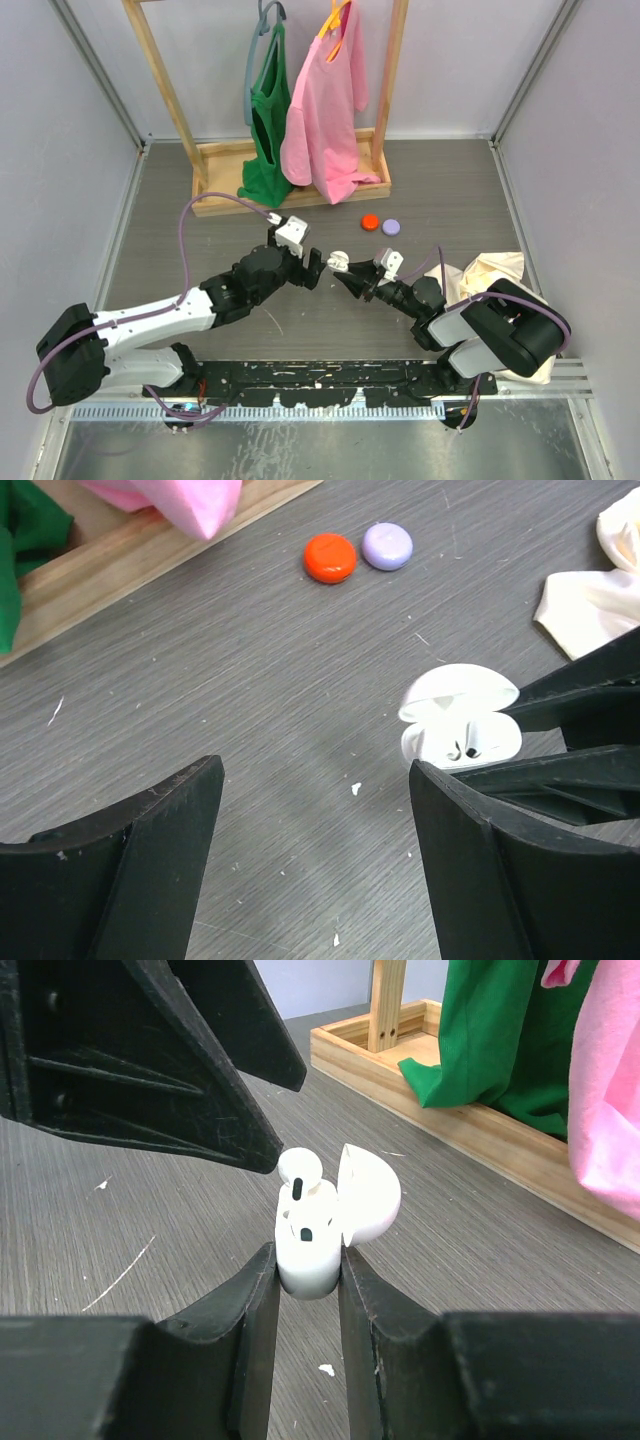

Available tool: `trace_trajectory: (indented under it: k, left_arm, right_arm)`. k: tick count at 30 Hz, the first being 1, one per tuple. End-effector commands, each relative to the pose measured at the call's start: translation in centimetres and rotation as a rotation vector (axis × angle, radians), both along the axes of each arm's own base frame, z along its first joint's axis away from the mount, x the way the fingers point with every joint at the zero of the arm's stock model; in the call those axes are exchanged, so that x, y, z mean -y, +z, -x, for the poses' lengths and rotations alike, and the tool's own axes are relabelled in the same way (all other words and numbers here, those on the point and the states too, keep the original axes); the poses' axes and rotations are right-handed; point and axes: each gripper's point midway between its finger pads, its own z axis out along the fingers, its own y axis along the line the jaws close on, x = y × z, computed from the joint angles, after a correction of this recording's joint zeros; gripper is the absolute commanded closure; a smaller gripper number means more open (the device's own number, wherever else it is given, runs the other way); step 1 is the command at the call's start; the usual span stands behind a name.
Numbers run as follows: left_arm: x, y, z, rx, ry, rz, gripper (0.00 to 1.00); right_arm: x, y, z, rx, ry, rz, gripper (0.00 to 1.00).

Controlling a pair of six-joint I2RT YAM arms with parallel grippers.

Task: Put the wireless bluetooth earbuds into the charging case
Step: Place the earbud in the charging case.

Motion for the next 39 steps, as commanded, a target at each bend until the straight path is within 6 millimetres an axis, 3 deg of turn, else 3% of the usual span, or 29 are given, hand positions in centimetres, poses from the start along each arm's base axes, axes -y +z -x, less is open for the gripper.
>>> trace_trajectory:
  k: [1,9,21,39]
  left_arm:
    - [-0.1,2.0,-1.2,0.010,0.046,0.052,0.23]
    - [-0.9,2.1,-1.7,-0.056,0.031,0.131,0.23]
    - [0.9,2.4,-0.7,-0.075,-0.105,0.162,0.23]
    - [1.4,3.1,-2.1,-0.063,-0.092,0.172,0.23]
  right_arm:
    - [0.3,4.3,0.1,0.135,-0.005,-0.105,0.99]
    - [0.2,4.3,0.1,0.136,0.001,-0.104,0.99]
    - [0.1,4.2,0.2,0.134,0.006,-0.104,0.99]
    - [0.0,4.3,0.4,0.138,0.022,-0.105,0.99]
